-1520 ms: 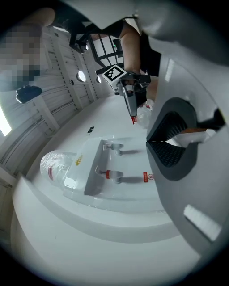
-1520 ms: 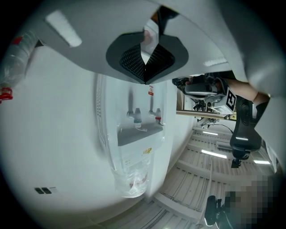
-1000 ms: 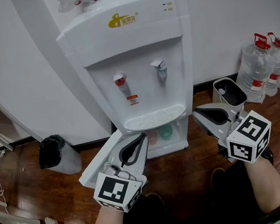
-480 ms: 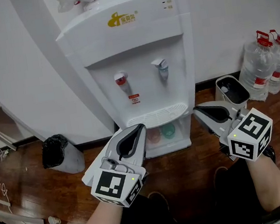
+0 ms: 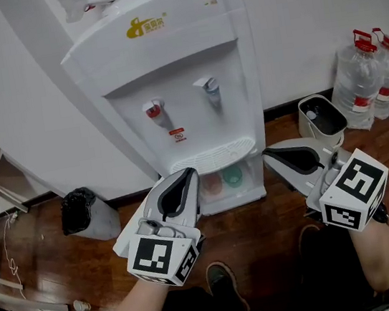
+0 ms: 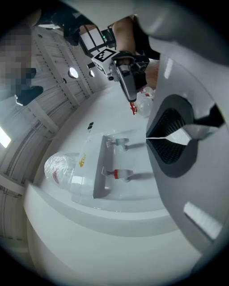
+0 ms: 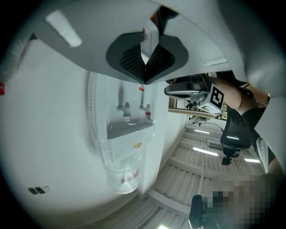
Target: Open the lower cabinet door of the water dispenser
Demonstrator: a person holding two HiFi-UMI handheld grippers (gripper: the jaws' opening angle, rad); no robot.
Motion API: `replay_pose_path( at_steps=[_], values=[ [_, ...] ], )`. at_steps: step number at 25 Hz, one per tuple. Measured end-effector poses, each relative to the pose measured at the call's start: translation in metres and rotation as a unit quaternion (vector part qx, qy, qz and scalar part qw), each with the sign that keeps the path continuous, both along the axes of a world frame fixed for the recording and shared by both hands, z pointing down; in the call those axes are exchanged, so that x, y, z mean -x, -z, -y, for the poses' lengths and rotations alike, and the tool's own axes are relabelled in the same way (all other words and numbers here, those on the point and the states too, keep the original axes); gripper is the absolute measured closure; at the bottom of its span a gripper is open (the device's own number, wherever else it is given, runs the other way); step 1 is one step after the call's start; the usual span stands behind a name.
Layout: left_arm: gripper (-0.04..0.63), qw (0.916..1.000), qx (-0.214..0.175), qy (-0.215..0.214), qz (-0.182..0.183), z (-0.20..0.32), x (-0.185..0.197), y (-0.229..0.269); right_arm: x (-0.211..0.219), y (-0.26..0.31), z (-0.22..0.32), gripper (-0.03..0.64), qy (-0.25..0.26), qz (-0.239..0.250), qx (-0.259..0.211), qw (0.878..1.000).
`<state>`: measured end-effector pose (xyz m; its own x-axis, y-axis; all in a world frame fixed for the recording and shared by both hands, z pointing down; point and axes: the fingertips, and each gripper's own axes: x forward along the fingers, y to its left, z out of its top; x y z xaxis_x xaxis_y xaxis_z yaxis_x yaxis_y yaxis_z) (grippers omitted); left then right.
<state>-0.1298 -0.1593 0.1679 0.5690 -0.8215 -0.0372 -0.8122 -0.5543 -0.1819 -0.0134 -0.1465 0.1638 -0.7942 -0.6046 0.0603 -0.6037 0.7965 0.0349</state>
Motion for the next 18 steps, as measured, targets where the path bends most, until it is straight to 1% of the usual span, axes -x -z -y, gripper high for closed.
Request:
replay_pose_path(
  at_steps=[1,4,7,10,12,15,18],
  values=[
    [0.551,0.9999,0.004,0.009,-0.008,0.000,0.002,-0.005,0.000,0.001,-0.001,0.614,0.002,0.002,0.000,1.000],
    [0.548,0.9990,0.018,0.030,-0.027,-0.001,0.007,-0.021,-0.002,-0.001,-0.003,0.614,0.005,0.000,0.002,1.000],
    [0.543,0.9985,0.040,0.031,-0.022,0.003,0.006,-0.039,-0.003,-0.006,0.003,0.614,0.013,-0.004,0.021,1.000],
    [0.543,0.9981,0.048,0.032,-0.023,0.009,0.004,-0.050,-0.004,0.000,0.015,0.614,0.020,0.006,0.041,0.999],
    [0.543,0.9978,0.048,0.033,-0.031,0.014,0.003,-0.054,-0.004,0.004,0.019,0.614,0.028,-0.001,0.031,0.999],
    [0.543,0.9980,0.034,0.035,-0.040,0.022,0.001,-0.056,-0.008,-0.008,0.026,0.614,0.037,-0.024,0.003,0.999],
    [0.543,0.9960,0.027,0.048,-0.070,0.028,0.001,-0.061,-0.009,-0.035,0.033,0.614,0.045,-0.019,0.009,0.999]
  ],
)
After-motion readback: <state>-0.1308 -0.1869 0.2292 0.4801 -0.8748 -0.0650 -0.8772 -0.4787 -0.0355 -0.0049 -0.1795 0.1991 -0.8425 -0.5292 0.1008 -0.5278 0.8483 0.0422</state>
